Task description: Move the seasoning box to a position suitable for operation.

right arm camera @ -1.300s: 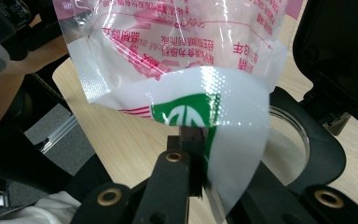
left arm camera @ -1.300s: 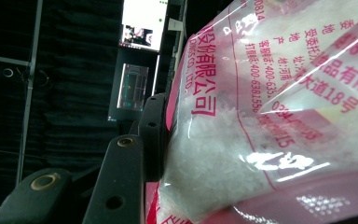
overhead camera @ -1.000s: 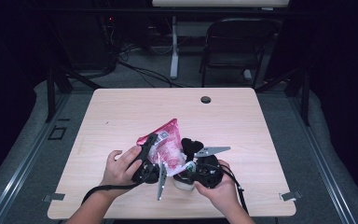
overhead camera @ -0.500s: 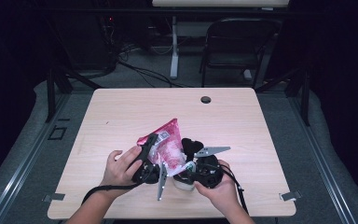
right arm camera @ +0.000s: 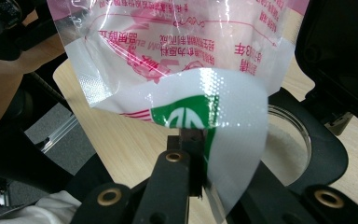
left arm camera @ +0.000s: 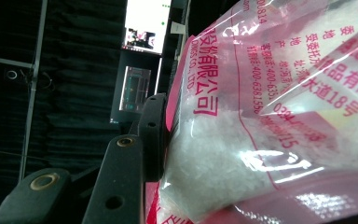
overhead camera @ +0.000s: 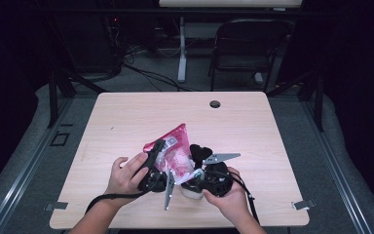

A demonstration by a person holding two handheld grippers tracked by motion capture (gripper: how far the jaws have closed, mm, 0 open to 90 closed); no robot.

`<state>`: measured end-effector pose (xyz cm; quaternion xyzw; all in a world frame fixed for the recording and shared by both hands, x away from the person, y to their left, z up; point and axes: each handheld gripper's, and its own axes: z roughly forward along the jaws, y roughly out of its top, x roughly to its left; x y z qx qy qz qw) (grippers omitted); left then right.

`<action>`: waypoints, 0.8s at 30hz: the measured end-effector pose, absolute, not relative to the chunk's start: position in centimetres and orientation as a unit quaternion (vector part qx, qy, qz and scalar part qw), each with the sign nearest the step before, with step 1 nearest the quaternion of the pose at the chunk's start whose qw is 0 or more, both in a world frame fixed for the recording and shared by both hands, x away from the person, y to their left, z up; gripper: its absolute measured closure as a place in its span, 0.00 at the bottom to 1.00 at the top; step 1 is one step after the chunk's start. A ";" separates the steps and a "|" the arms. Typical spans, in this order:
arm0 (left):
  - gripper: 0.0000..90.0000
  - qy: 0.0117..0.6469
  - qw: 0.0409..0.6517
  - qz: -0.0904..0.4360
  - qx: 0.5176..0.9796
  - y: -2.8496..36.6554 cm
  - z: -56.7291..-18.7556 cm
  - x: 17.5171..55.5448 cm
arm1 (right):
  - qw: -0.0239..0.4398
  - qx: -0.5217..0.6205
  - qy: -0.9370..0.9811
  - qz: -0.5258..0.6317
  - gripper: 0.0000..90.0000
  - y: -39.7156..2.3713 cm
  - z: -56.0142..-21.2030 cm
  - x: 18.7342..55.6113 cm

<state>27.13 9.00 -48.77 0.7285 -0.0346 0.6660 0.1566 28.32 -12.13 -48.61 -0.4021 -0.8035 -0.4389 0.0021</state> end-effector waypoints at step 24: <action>0.72 -0.021 0.163 0.654 0.739 9.4 -49.0 27.6 | -0.001 -0.402 -0.801 -0.443 1.00 -12.3 -48.5 28.3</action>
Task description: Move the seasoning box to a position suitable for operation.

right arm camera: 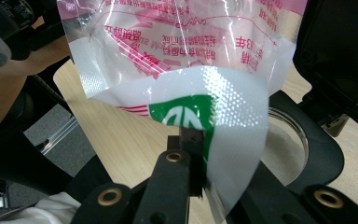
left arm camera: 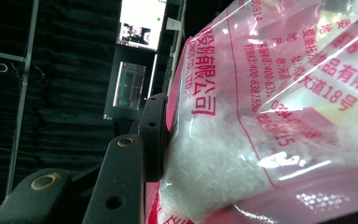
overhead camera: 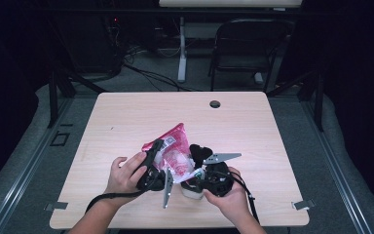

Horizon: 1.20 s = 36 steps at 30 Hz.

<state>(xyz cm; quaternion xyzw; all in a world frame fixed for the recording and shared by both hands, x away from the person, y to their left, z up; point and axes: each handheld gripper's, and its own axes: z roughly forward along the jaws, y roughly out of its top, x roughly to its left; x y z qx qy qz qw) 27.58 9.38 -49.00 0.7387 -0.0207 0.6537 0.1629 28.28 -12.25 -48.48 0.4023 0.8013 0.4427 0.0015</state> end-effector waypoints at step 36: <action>0.73 0.039 0.194 0.591 0.782 10.6 -50.0 28.9 | 0.010 0.399 0.801 0.446 1.00 -12.3 -48.1 28.4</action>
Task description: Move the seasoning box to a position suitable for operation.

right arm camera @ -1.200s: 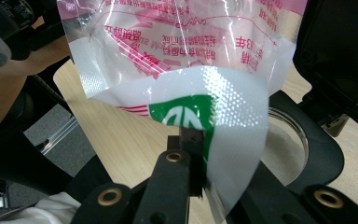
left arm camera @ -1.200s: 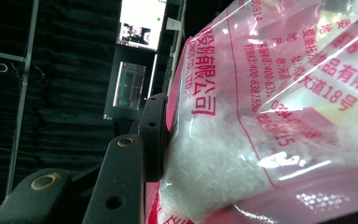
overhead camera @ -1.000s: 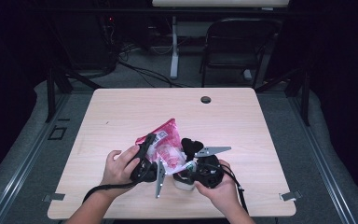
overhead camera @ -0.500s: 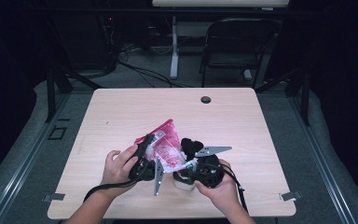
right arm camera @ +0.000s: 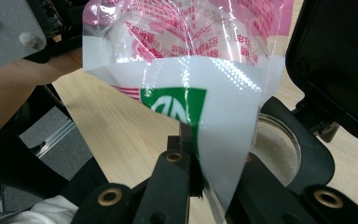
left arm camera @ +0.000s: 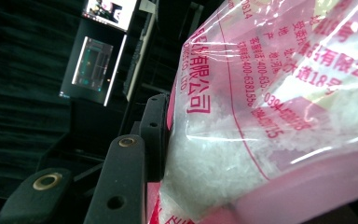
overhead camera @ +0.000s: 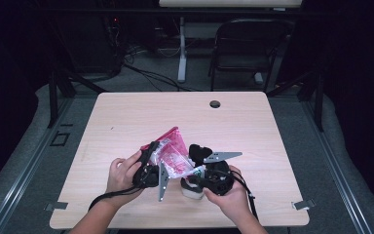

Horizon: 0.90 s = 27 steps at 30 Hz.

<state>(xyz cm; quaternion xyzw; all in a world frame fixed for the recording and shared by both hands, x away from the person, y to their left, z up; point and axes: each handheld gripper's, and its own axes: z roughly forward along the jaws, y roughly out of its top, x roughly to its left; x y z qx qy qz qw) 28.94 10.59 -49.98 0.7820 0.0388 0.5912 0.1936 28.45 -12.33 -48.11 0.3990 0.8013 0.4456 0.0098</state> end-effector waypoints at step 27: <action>0.74 0.062 0.209 0.545 0.809 10.9 -51.1 29.5 | 0.013 0.399 0.799 0.449 1.00 -12.5 -47.8 28.5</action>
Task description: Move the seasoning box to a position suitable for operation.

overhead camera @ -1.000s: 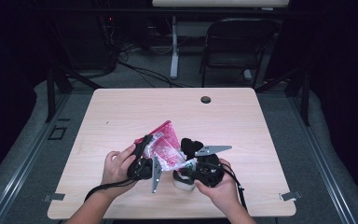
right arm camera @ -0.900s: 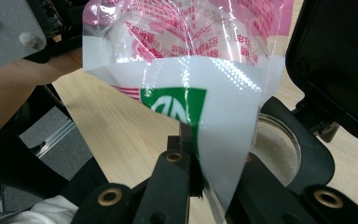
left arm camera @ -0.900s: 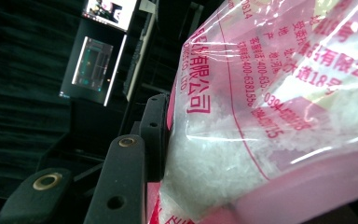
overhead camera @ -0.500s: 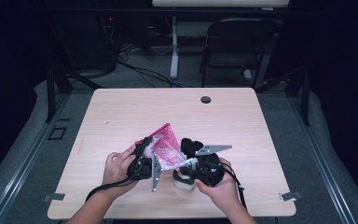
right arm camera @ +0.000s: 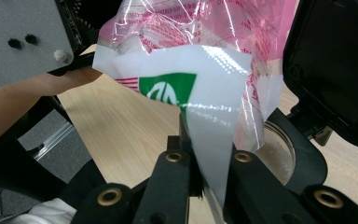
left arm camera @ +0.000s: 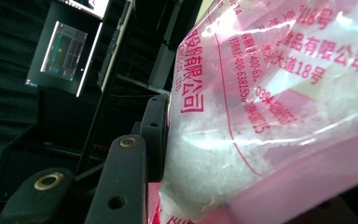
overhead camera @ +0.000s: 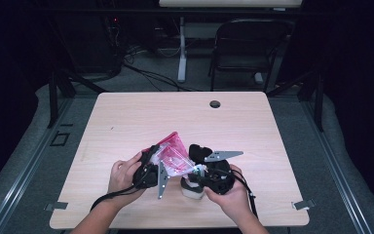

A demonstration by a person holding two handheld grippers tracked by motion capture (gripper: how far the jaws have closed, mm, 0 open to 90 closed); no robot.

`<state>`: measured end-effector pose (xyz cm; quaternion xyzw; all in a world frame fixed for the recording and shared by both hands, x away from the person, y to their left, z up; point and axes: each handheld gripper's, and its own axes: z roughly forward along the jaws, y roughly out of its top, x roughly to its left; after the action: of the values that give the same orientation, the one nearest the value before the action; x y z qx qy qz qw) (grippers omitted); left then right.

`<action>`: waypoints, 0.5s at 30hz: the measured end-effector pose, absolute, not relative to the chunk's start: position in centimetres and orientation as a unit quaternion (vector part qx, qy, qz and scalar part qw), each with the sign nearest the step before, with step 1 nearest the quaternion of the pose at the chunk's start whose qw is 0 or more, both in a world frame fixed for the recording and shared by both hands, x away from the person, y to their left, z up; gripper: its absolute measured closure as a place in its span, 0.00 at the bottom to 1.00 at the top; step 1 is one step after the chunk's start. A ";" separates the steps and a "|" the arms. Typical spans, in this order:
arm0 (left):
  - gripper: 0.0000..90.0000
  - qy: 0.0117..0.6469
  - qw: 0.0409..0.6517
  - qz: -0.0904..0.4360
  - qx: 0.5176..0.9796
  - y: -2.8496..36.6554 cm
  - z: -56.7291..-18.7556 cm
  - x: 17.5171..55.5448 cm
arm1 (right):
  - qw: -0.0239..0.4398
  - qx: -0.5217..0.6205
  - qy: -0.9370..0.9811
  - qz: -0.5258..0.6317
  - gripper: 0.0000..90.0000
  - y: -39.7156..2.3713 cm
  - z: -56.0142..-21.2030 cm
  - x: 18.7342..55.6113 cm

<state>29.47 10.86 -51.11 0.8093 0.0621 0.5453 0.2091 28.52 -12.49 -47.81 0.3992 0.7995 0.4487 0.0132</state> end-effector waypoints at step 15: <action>0.75 0.082 0.222 0.513 0.825 11.2 -51.8 29.6 | 0.014 0.394 0.799 0.455 1.00 -12.4 -47.6 28.7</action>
<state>29.63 11.23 -51.76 0.8249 0.0819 0.5135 0.2217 28.75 -12.38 -47.57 0.3942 0.7985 0.4547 0.0144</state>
